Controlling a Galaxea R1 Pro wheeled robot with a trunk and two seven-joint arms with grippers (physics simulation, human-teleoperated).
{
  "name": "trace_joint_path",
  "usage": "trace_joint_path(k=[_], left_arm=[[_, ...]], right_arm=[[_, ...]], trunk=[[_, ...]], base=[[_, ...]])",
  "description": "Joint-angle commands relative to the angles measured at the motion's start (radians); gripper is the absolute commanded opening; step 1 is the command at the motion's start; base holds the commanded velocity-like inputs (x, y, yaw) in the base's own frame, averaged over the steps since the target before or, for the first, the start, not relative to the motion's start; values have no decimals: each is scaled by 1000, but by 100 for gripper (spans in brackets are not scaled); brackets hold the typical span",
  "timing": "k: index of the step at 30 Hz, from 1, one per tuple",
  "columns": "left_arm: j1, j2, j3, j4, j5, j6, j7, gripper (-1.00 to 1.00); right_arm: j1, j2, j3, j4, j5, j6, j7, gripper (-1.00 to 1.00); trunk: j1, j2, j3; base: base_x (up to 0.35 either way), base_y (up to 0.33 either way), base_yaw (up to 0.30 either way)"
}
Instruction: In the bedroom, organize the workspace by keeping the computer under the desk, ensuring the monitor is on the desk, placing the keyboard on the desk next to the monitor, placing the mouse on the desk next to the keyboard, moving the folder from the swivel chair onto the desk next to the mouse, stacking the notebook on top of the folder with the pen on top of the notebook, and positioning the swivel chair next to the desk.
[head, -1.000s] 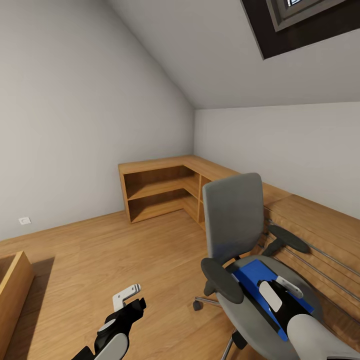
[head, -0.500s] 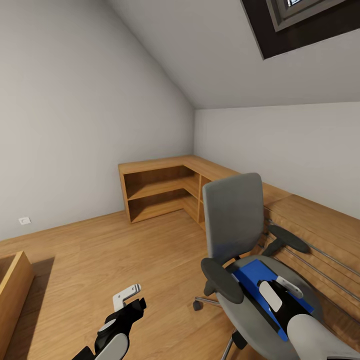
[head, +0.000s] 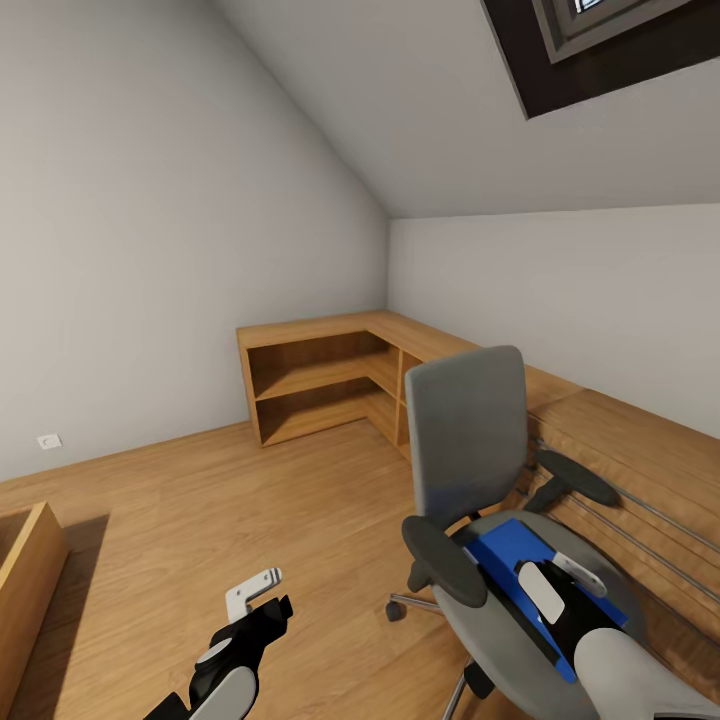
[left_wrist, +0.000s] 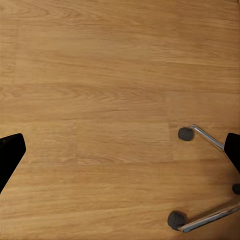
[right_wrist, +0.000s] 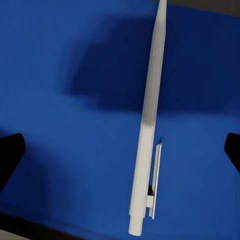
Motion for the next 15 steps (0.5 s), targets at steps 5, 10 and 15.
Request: trace_joint_path(k=[5,10,15], left_arm=[[-1,1,-2,-1,2,6,6,100],[-1,1,-2,-1,2,6,6,100],[-1,1,-2,-1,2,6,6,100]], right_arm=[[0,0,-2,-1,-1,9,-6,100],[0,0,-2,-1,-2,10,-7,100],[0,0,-1,0,-2,10,-7,100]], trunk=[[0,-1,-1],[0,-1,-1],[0,-1,-1]], base=[[0,0,0],[0,0,0],[0,0,0]])
